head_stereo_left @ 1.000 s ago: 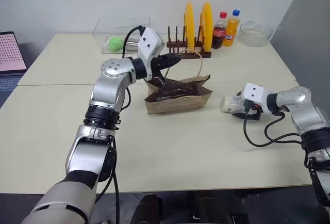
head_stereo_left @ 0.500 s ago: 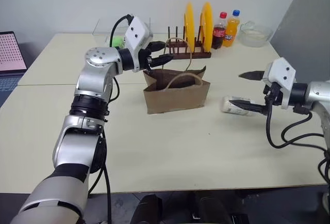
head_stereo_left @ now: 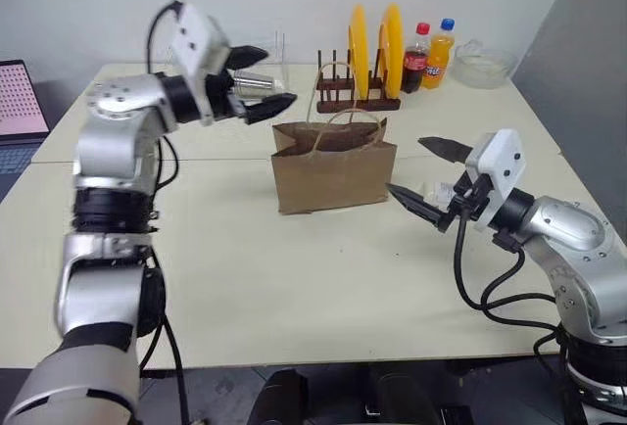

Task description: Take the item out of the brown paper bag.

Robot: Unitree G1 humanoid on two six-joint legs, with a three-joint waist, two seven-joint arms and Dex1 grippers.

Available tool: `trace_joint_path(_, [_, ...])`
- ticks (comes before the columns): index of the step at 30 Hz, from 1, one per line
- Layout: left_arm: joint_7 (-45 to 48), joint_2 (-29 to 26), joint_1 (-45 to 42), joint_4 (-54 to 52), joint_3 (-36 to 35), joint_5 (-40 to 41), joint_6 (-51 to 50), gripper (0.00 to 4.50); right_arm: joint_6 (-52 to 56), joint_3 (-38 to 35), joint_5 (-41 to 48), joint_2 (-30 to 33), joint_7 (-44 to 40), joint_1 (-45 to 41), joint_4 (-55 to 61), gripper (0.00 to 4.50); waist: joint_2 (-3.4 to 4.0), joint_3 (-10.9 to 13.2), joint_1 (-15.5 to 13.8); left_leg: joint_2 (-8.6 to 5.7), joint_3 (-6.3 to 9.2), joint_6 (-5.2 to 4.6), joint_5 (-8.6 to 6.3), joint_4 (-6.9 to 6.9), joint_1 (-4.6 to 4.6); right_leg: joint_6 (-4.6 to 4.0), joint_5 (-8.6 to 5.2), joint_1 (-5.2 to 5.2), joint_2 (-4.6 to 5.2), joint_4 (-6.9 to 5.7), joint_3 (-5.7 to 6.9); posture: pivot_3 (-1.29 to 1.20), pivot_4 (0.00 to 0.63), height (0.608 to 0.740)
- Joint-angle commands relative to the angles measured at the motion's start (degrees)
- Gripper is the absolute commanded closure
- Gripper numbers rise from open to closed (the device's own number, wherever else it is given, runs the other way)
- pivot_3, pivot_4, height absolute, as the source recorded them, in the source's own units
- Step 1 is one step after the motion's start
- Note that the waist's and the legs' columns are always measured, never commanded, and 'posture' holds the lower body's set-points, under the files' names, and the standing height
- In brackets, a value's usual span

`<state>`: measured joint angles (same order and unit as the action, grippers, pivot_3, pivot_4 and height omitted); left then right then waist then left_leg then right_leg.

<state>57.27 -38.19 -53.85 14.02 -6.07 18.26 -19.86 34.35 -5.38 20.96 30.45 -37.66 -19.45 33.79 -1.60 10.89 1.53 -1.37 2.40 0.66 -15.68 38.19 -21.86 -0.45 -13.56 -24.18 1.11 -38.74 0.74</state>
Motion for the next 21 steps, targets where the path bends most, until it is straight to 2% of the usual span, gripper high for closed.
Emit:
trace_joint_path(1, [-7.9, -0.3, 5.3, -12.7, -6.4, 3.7, -5.7, 0.03, -2.4, -1.1, 0.9, -1.5, 2.6, 1.4, 3.3, 0.00, 0.00, 0.0, -0.1, 0.00, 0.00, 0.00, 0.00, 0.01, 0.00, 0.00, 0.00, 0.01, 0.01, 0.01, 0.00, 0.00, 0.150, 0.740])
trace_joint_path(4, [-19.3, 4.1, 16.5, -23.8, -11.6, 2.5, -7.0, 0.03, -5.4, -0.8, -1.2, -4.5, 6.6, 6.6, 4.6, 0.00, 0.00, -0.1, -0.2, 0.00, -0.01, 0.00, 0.00, 0.04, 0.04, 0.02, -0.01, 0.05, 0.02, 0.04, -0.02, 0.00, 0.150, 0.740])
trace_joint_path(5, [-23.4, 6.6, 22.6, -28.4, -12.4, 1.3, -7.5, 0.03, -6.3, -0.8, -1.8, -5.6, 8.0, 8.4, 4.9, 0.00, -0.01, -0.1, -0.2, 0.00, 0.00, 0.00, 0.00, 0.01, 0.10, 0.02, -0.01, 0.11, 0.03, 0.04, -0.02, 0.00, 0.150, 0.740])
trace_joint_path(8, [-30.3, 12.2, 37.2, -36.9, -12.3, -1.4, -7.3, 0.03, -10.7, -0.5, -3.7, -8.3, 10.3, 12.7, 4.7, 0.00, 0.07, -0.1, -0.2, 0.00, -0.09, 0.01, -0.01, -0.01, 0.12, 0.00, 0.00, 0.08, 0.04, 0.01, -0.13, 0.00, 0.150, 0.740])
trace_joint_path(11, [-34.3, 15.1, 45.3, -39.6, -10.8, -4.4, -5.3, 0.03, -16.4, 0.5, -5.9, -11.3, 12.4, 16.5, 2.9, 0.00, -0.01, -0.1, -0.5, 0.01, -0.02, 0.01, -0.01, -0.01, 0.09, 0.02, -0.01, 0.05, 0.02, 0.02, -0.07, 0.00, 0.150, 0.740])
trace_joint_path(15, [-39.3, 19.4, 52.5, -41.4, -7.2, -8.3, -2.3, 0.03, -24.7, 1.5, -9.9, -16.1, 16.4, 21.3, -2.3, 0.00, -0.03, -0.2, -1.3, 0.01, 0.01, 0.01, 0.00, -0.05, 0.23, 0.25, -0.19, 0.19, -0.01, 0.06, -0.03, 0.00, 0.150, 0.740])
trace_joint_path(21, [-39.1, 21.0, 53.1, -41.5, -3.0, -8.9, 2.2, 0.03, -30.8, 0.9, -12.5, -16.4, 17.6, 22.6, -7.5, 0.00, -0.04, -0.2, -1.6, 0.00, -0.04, -0.01, -0.01, -0.06, 0.39, 0.24, -0.20, 0.41, -0.02, 0.18, -0.05, 0.00, 0.150, 0.740])
